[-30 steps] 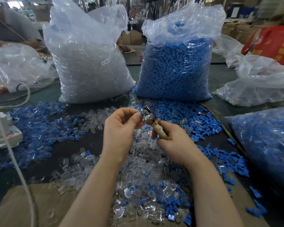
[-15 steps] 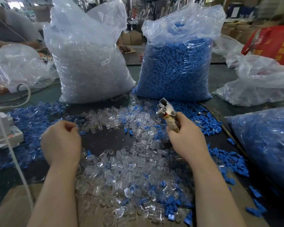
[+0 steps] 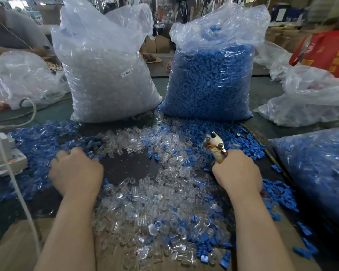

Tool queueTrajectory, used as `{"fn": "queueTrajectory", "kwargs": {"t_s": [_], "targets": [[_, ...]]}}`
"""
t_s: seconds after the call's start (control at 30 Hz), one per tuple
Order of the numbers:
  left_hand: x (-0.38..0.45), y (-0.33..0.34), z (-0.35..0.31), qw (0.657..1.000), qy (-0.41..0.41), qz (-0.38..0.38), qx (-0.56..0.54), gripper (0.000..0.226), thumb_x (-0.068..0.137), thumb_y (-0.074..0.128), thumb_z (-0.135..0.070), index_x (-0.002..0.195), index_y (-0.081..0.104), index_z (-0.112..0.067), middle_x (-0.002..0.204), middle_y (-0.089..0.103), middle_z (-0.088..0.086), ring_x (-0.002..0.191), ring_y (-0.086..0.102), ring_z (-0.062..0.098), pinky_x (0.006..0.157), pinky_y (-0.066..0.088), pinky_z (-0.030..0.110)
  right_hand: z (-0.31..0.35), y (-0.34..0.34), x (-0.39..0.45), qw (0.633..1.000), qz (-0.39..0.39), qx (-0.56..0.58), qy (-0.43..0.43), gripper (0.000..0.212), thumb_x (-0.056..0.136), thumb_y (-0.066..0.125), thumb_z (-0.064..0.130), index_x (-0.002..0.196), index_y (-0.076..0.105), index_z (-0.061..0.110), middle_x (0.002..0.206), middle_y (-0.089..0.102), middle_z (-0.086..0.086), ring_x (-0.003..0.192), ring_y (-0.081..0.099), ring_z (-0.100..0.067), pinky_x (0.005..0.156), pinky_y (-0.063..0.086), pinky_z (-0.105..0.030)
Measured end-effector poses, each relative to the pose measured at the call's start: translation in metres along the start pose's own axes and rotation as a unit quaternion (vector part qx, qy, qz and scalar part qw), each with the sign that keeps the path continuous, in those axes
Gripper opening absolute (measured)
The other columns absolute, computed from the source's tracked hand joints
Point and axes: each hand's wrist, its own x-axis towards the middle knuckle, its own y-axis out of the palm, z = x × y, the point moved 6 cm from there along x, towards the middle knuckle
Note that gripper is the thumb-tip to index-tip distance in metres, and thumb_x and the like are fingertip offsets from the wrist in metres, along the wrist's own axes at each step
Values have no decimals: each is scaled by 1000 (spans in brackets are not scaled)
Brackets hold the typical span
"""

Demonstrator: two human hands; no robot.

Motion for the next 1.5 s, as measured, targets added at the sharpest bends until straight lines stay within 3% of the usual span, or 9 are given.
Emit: {"fn": "queueTrajectory", "kwargs": {"t_s": [0.1,0.17,0.27,0.37,0.53,0.7,0.9,1.07,1.5], "targets": [[-7,-5,-26,992,81,15,-100,27,91,65,-28,116,69,-19,122,61,16,108,56,35,88,47,44,8,5,0,999,19,-19,-43,15,84,61,26,76,50,20,70,54,0,58,46,-17,47,27,-25],[-19,-4,-45,976,122,50,-174,9,90,67,-25,97,71,-28,102,69,-2,82,60,14,68,45,28,12,7,-1,997,28,-33,-66,16,83,62,26,75,50,20,69,54,1,58,46,-17,47,27,-25],[-36,5,-69,957,171,101,-214,8,91,67,-24,93,69,-31,80,61,-20,65,54,-3,54,35,15,13,9,-1,995,28,-46,-81,19,81,67,30,75,51,21,69,54,2,58,47,-16,46,29,-26],[-47,18,-83,947,232,134,-175,20,93,63,-23,113,66,-26,107,65,-6,89,61,11,80,50,29,15,12,-1,994,28,-44,-99,19,82,68,36,80,56,21,70,55,3,64,51,-20,49,32,-27],[-60,39,-92,918,312,220,-109,46,100,53,-23,144,45,-29,143,43,0,128,46,20,106,39,33,17,17,1,991,66,-36,-109,24,83,71,42,83,56,23,75,57,3,72,56,-22,57,40,-29],[-63,41,-94,902,310,257,-156,33,97,58,-24,129,57,-35,120,52,-4,104,55,12,86,43,23,15,19,1,992,59,-33,-109,14,83,68,32,87,60,22,75,59,1,68,55,-22,52,36,-28],[-64,38,-93,895,289,275,-200,12,88,70,-33,84,59,-32,85,63,-12,76,59,3,61,41,18,10,17,7,991,75,19,-106,18,83,65,34,76,57,20,71,61,0,67,57,-20,56,42,-31],[-65,39,-92,894,281,299,-179,20,80,79,-31,88,60,-32,85,64,-12,76,59,0,58,39,13,22,21,0,980,130,8,-150,31,79,72,49,75,59,21,68,60,1,64,57,-17,51,37,-28],[-65,37,-91,893,271,328,-147,8,83,77,-29,78,70,-30,76,70,-13,72,65,3,64,50,19,35,22,-11,984,65,-39,-164,25,81,63,41,73,51,20,72,56,1,66,54,-21,52,33,-27]]}}
